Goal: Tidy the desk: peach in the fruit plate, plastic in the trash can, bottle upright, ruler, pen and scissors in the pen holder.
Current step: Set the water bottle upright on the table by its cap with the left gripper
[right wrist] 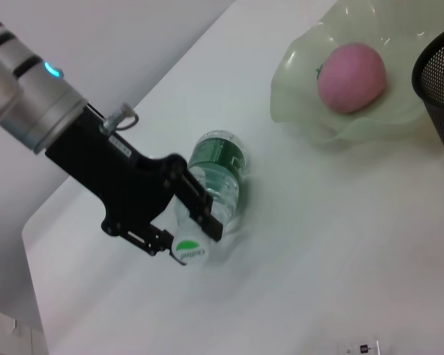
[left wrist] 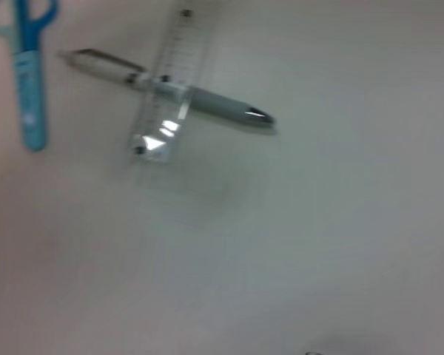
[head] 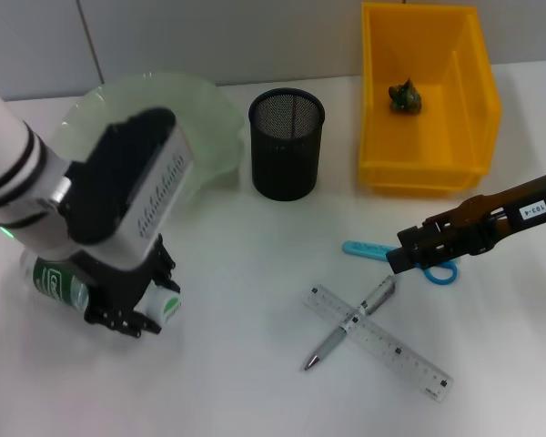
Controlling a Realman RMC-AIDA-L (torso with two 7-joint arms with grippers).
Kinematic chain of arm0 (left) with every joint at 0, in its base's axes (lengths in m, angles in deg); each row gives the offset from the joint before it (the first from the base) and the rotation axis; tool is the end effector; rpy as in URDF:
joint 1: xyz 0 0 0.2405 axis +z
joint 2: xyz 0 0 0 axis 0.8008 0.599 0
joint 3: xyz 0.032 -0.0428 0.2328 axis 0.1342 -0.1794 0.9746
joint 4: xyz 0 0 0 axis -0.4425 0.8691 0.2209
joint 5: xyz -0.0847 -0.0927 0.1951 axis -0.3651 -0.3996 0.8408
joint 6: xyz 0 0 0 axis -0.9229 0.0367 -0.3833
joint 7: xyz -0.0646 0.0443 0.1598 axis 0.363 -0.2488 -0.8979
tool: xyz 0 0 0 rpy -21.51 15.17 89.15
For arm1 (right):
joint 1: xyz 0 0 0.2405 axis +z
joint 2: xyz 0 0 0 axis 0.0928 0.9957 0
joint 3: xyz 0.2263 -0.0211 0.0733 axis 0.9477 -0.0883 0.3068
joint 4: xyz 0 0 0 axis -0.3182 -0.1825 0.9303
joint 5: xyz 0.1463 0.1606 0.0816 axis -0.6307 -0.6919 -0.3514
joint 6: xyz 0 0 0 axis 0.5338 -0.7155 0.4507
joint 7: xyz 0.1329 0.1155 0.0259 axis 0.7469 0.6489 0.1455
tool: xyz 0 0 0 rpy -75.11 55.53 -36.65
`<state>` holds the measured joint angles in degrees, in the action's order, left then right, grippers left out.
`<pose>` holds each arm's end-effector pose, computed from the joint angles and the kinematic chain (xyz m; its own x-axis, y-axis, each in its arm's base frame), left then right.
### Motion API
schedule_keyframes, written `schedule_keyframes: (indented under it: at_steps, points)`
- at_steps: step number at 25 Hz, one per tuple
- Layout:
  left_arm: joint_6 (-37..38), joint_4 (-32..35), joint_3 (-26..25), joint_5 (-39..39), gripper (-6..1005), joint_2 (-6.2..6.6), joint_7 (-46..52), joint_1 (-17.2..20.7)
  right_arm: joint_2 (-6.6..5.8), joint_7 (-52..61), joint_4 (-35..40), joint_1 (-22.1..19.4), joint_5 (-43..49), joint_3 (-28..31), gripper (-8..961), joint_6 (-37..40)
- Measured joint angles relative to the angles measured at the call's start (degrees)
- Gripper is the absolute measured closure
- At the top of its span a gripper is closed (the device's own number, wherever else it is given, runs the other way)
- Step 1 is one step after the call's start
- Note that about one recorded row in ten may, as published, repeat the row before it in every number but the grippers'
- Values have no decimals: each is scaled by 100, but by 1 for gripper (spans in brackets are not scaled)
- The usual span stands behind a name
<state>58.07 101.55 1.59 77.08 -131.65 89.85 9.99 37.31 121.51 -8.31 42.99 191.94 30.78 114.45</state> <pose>-0.1541 0.3619 -0.0447 0.7793 -0.4594 -0.4262 -0.4098 -0.8882 0.2079 0.2346 0.3595 0.0276 0.6817 -0.7112 -0.1717 -0.7090 -0.7001 0.0847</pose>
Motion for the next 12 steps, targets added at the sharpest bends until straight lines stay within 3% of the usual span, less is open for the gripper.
schedule_keyframes:
  at_steps: [12]
  points:
    - [12,-10,-1343,-126,551,8,706,47,51,-161,0,-24,9,-4,215,-10]
